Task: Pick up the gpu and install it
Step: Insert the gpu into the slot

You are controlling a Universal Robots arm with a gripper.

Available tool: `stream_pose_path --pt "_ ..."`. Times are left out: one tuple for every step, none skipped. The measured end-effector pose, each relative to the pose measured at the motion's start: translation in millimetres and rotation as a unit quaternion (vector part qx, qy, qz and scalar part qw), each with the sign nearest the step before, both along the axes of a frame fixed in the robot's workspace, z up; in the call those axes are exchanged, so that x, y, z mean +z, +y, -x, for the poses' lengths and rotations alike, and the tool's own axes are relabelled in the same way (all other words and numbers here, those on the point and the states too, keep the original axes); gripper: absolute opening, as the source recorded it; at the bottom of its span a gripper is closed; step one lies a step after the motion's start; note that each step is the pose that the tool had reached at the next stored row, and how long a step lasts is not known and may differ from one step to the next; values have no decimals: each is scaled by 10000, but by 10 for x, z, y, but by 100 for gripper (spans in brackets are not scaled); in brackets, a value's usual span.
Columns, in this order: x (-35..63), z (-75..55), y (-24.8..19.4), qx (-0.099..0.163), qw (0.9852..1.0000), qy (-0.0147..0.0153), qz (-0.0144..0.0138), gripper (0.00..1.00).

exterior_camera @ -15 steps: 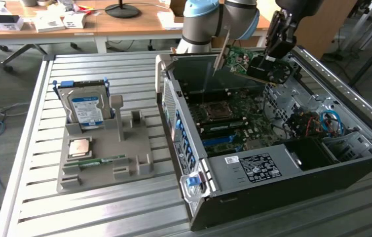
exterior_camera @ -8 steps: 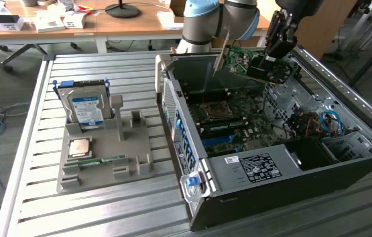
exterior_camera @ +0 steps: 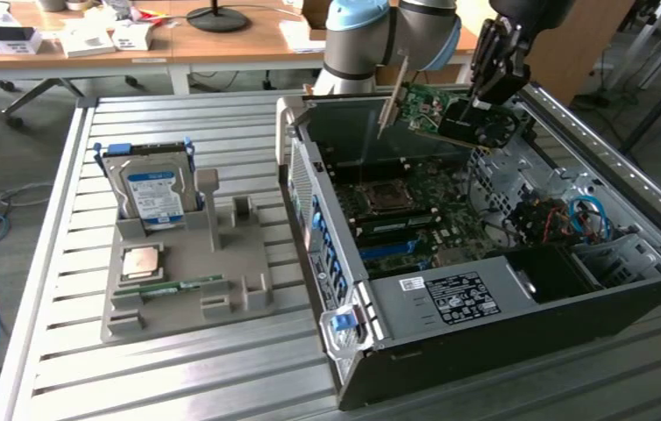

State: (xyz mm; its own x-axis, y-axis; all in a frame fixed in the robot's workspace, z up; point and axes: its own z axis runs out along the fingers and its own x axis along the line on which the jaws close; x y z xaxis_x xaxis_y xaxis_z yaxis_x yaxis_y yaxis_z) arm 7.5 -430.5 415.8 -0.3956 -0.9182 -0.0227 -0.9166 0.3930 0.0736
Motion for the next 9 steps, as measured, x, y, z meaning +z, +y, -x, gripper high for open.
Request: stream_pose_path --pt "0 0 0 75 10000 0 0 26" --pt "0 0 0 150 9999 0 0 26" --pt "0 0 0 226 9997 0 0 26" --pt "0 0 0 300 9995 0 0 26" --pt "0 0 0 374 9993 0 0 26" --pt "0 0 0 446 9990 0 0 26" --pt "-1 0 0 524 9986 0 0 26" --pt "0 0 0 598 9982 0 0 26" --pt "-1 0 0 673 9977 0 0 26"
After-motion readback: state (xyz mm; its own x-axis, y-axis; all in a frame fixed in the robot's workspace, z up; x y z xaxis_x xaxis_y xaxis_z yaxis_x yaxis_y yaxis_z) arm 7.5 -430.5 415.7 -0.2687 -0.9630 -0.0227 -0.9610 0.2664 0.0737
